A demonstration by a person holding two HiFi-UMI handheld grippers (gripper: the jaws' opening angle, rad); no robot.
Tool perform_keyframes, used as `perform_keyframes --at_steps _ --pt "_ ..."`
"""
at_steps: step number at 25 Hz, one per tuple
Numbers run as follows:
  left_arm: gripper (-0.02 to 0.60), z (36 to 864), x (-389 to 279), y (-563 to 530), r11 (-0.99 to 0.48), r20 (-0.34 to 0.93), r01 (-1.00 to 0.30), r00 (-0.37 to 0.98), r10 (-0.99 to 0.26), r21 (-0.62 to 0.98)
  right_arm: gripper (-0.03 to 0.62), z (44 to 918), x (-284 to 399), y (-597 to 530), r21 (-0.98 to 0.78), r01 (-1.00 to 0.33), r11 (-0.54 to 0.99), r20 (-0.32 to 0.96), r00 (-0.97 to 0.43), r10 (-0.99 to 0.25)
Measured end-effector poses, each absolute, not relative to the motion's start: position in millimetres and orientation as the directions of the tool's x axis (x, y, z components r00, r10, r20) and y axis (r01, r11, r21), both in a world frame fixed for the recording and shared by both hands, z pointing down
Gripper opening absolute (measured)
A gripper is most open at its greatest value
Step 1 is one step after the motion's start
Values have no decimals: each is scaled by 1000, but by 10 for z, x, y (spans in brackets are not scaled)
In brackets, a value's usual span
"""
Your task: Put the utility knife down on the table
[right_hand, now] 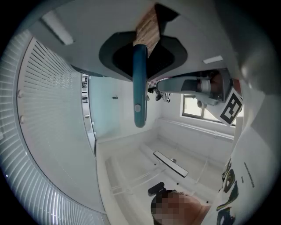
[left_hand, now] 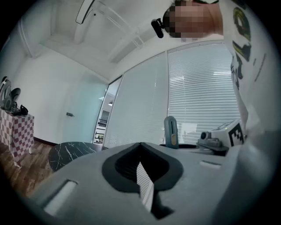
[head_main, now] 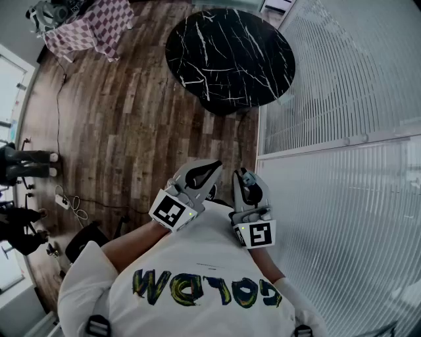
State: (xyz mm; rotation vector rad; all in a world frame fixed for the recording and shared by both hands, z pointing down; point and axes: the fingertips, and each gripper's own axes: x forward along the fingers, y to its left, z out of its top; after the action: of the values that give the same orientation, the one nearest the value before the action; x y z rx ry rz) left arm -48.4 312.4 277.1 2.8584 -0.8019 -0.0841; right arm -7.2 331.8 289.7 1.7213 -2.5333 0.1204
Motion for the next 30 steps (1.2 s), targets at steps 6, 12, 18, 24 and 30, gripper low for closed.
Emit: perform_keyframes --at_steps 6,12,18,24,30 --pt "2 2804 -434 3109 -840 -8 -512 853 -522 179 58 2870 -39 3306 -45 -926 375 61 -377 -924" --pt "2 2806 -368 3110 -838 -1 -516 851 -525 176 60 2871 52 3318 -52 -922 383 59 -386 -921" --pt "2 2826 -271 3142 -836 1 -522 848 -529 172 60 2867 112 3360 -66 -916 395 50 -398 -916" --pt "2 2878 -146 3222 -832 5 -526 846 -534 178 60 2944 251 3425 -32 -913 406 65 -408 -911" --pt "2 2880 -36 3259 -828 8 -530 843 -538 181 60 2962 361 3488 -39 -913 407 74 -409 -910"
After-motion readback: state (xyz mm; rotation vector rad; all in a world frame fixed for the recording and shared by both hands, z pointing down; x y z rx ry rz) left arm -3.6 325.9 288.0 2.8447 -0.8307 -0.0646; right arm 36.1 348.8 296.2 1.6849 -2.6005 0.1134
